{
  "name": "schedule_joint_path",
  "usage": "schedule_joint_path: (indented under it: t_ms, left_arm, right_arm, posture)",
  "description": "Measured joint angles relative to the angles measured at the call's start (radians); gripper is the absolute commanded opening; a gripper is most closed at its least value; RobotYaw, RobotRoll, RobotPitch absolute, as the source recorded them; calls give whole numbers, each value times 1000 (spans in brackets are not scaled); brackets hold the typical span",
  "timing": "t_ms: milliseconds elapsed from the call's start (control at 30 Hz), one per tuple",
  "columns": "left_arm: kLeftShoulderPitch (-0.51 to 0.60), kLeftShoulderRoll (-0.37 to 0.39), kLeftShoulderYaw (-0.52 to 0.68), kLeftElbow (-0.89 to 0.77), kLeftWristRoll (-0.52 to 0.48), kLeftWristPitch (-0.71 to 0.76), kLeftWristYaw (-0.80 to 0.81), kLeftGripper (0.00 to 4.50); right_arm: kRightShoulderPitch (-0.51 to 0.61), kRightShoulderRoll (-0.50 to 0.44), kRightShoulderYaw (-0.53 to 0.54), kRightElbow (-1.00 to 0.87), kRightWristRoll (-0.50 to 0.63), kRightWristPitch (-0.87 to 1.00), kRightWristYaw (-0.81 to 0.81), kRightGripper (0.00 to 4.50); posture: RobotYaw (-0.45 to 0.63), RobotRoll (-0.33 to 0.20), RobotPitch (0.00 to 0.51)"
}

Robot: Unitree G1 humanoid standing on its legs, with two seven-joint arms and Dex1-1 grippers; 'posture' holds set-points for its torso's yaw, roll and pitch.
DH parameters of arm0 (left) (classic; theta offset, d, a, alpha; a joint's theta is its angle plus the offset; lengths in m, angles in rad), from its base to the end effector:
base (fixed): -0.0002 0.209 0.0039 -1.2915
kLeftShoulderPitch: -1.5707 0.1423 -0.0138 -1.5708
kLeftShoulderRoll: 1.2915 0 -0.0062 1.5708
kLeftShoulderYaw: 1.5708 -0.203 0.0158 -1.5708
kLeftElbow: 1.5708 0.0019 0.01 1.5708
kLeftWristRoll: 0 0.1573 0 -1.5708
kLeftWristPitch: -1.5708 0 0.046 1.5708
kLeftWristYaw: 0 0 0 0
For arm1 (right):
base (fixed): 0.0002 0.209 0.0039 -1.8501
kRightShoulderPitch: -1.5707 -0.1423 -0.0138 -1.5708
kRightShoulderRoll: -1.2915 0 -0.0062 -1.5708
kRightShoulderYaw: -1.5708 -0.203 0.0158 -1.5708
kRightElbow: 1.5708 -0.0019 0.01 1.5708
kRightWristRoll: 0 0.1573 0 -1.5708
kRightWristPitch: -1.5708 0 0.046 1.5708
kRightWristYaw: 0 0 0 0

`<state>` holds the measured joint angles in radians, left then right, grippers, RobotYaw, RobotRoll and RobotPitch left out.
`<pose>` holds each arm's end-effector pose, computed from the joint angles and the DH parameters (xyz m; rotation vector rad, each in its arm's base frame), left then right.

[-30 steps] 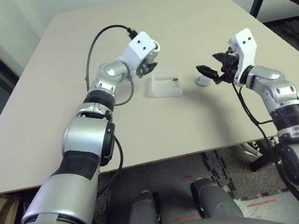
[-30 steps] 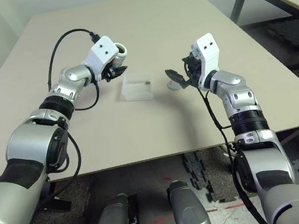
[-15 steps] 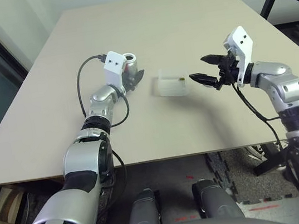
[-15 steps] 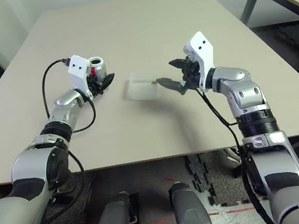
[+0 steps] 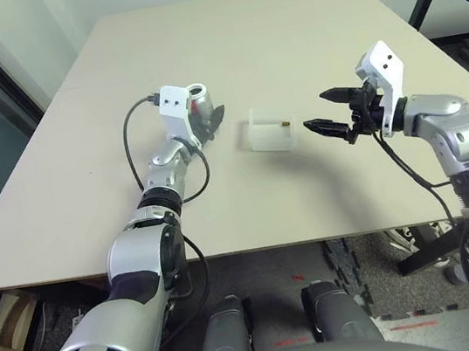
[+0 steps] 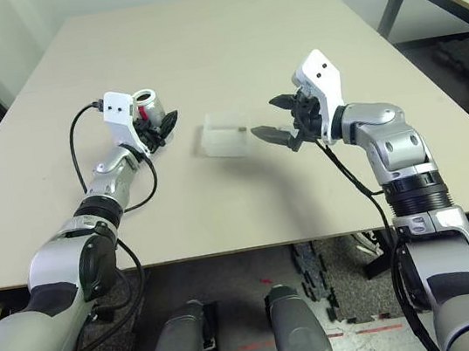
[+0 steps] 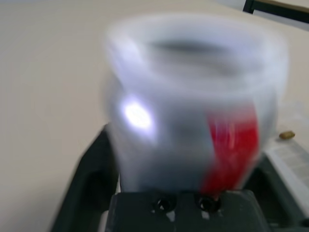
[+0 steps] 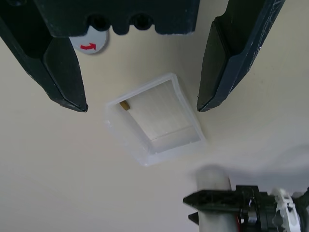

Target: Pour the medicine from the bottle into the box.

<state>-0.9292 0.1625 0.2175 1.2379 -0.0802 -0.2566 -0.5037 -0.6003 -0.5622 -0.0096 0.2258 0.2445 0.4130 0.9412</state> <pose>0.3786 0.1678 0.0707 -0.0558 0.0457 -0.4420 0.3282 -0.2467 0.1625 -0.2479 0.1462 0.8543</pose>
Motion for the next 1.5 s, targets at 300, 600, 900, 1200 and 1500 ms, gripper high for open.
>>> schedule_joint_path:
  t_ms: [300, 600, 900, 1200, 1500]
  left_arm:
    - [43, -1, 0, 8, 1, -5, 6, 4473]
    - [43, 0, 8, 8, -6, -5, -20, 4473]
    - [79, 17, -2, -3, -10, -15, -71, 4473]
    - [149, 61, -22, -76, -11, -33, -134, 4473]
    - [424, 106, -52, -527, -77, 120, -257, 4473]
  right_arm:
    - [0, 0, 0, -4, 8, 4, -4, 4500]
    - [0, 3, 0, -4, 10, 6, -8, 4500]
    - [0, 13, 0, -4, 10, 7, -12, 4500]
    - [-2, 34, 0, 12, 9, 5, -24, 4500]
    - [11, 42, -1, 16, 10, -2, -29, 4500]
  posture:
    - [-194, 0, 55]
    - [-185, 0, 54]
    - [-171, 0, 55]
    - [-140, 0, 60]
    - [-114, 0, 68]
